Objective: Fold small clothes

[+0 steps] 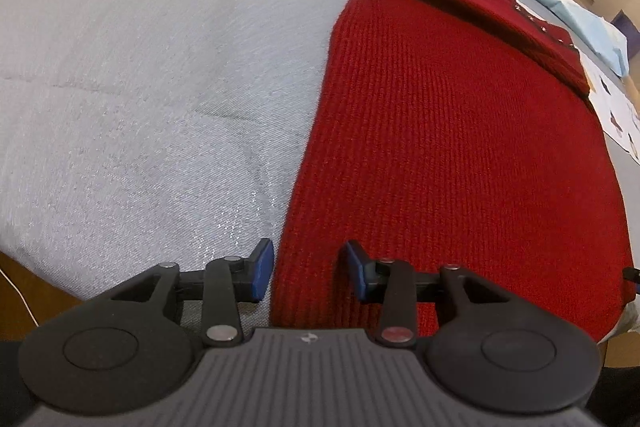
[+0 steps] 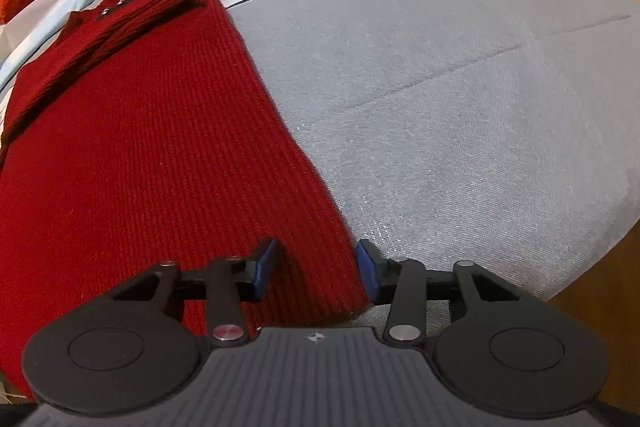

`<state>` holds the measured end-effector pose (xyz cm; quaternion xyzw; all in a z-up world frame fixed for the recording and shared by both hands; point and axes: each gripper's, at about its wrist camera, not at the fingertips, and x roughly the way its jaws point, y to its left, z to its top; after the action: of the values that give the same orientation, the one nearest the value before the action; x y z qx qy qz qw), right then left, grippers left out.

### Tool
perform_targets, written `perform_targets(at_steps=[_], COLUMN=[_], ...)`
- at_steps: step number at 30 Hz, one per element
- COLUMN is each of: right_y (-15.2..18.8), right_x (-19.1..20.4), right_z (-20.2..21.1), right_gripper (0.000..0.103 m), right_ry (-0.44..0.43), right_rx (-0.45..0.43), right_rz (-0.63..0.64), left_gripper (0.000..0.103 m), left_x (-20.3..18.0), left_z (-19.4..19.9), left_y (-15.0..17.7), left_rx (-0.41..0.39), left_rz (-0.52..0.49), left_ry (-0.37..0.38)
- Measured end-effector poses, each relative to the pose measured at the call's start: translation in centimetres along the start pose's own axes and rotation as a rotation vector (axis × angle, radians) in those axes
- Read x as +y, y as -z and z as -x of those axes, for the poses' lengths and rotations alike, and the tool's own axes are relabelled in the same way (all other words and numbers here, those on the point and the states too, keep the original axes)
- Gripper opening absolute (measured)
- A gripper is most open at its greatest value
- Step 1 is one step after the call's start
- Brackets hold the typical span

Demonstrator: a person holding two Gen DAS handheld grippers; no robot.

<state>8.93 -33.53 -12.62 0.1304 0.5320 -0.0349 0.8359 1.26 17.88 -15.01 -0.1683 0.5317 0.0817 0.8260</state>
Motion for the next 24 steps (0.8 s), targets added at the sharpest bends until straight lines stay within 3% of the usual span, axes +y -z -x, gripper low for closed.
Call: perform_targets(at_steps=[5, 6, 8, 13, 18, 24], right_y=[0.1, 0.0, 0.0, 0.0, 0.1, 0.1], right_x=[0.1, 0.0, -0.2, -0.5, 0.2, 0.6], right_z=[0.1, 0.1, 0.2, 0.5, 0.2, 0.4], right_gripper=[0.032, 0.026, 0.022, 0.023, 0.026, 0.018], right_ry=[-0.028, -0.040, -0.075, -0.096, -0.073, -0.072], right_rx=[0.009, 0.014, 0.023, 0.029, 0.033, 0.024], right_rz=[0.018, 0.018, 0.005, -0.020, 0.014, 0.041], left_gripper=[0.026, 0.024, 0.022, 0.024, 0.024, 0.012], left_x=[0.0, 0.1, 0.2, 1.0, 0.3, -0.2], left_z=[0.1, 0.1, 0.3, 0.3, 0.2, 0.7], left_y=[0.3, 0.4, 0.5, 0.4, 0.4, 0.7], left_rx=[-0.002, -0.001, 0.001, 0.017, 0.005, -0.033], left_rz=[-0.018, -0.021, -0.018, 0.031, -0.013, -0.050], left_ry=[0.029, 0.033, 0.042, 0.063, 0.041, 0.023])
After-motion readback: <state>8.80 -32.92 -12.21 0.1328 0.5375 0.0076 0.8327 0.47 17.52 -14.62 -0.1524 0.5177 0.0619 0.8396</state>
